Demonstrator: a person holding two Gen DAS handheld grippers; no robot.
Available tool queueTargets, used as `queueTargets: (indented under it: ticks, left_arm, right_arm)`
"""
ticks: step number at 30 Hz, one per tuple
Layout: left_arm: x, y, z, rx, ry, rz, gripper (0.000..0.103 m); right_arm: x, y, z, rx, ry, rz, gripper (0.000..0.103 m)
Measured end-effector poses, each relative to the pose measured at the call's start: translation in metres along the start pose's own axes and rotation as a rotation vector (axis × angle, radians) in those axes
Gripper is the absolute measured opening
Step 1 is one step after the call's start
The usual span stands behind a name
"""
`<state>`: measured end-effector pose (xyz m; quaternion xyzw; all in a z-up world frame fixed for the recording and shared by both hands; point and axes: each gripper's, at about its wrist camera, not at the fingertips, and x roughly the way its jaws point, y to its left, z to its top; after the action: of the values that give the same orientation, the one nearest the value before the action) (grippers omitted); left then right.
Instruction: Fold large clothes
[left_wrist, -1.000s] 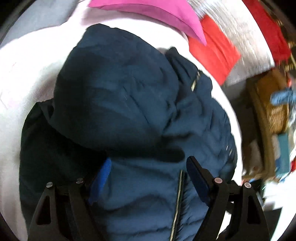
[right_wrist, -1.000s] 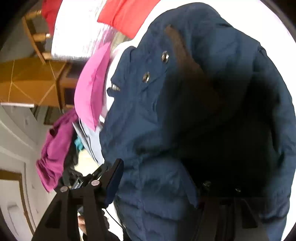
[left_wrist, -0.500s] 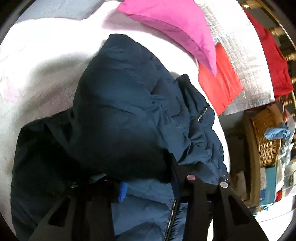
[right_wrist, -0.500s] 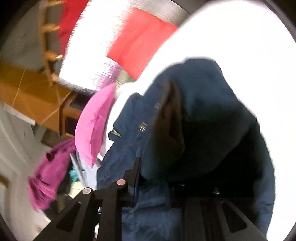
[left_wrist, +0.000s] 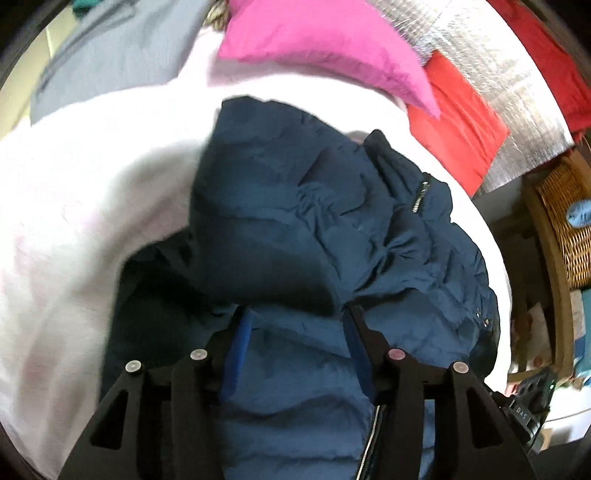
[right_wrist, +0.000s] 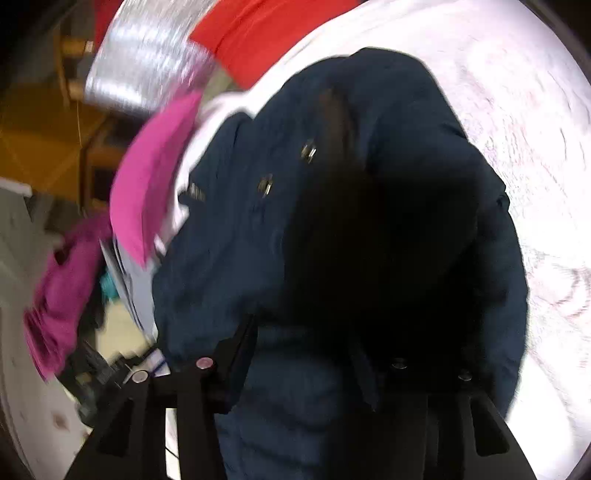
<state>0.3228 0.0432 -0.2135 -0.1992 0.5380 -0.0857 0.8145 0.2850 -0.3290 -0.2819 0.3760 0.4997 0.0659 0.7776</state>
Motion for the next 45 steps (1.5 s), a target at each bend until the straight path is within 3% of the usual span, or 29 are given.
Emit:
queueTargets:
  ticks: [2,6,9,14,16,19,22,27,30,33,36,38,42,45]
  left_arm:
    - [-0.012,0.001,0.0,0.021,-0.041,0.021,0.057]
    - [-0.029,-0.01,0.005,0.086,-0.155,0.063,0.064]
    - [-0.03,-0.014,0.008,0.128,-0.212,0.063,0.067]
    - [0.008,-0.023,0.019,0.17,-0.234,0.171,0.071]
    - [0.025,-0.021,0.023,0.182,-0.214,0.218,0.071]
    - [0.046,-0.018,0.025,0.195,-0.155,0.266,0.071]
    - [0.063,-0.022,0.022,0.258,-0.128,0.325,0.073]
    - [0.052,-0.02,0.023,0.25,-0.127,0.299,0.072]
    - [0.032,-0.03,0.019,0.267,-0.186,0.224,0.072]
    - [0.024,-0.046,0.014,0.329,-0.225,0.183,0.073]
    - [0.042,-0.052,0.011,0.376,-0.175,0.202,0.073]
    - [0.066,-0.049,0.009,0.387,-0.105,0.239,0.073]
    - [0.066,-0.051,0.008,0.404,-0.107,0.264,0.075]
    - [0.05,-0.051,0.01,0.377,-0.132,0.201,0.074]
  right_arm:
    - [-0.007,0.001,-0.004,-0.053,0.044,0.026,0.055]
    - [-0.015,0.031,-0.017,-0.201,0.098,0.183,0.055]
    - [-0.019,0.041,-0.02,-0.233,0.033,0.284,0.057]
    - [-0.02,0.02,-0.01,-0.175,-0.179,0.137,0.057]
    - [-0.018,0.009,-0.003,-0.149,-0.214,0.101,0.057]
    - [-0.012,-0.003,0.001,-0.126,-0.218,0.084,0.051]
    - [0.002,0.0,-0.001,-0.147,-0.17,0.014,0.04]
    - [-0.011,0.007,-0.003,-0.138,-0.185,0.053,0.04]
    - [-0.024,0.023,-0.006,-0.196,-0.247,0.119,0.04]
    - [-0.018,0.032,-0.009,-0.226,-0.246,0.108,0.04]
    - [0.008,0.02,-0.006,-0.186,-0.167,0.049,0.038]
    - [0.019,0.011,-0.002,-0.145,-0.136,0.058,0.034]
    - [0.006,0.013,-0.002,-0.138,-0.143,0.081,0.034]
    - [-0.014,0.013,-0.004,-0.15,-0.187,0.114,0.036]
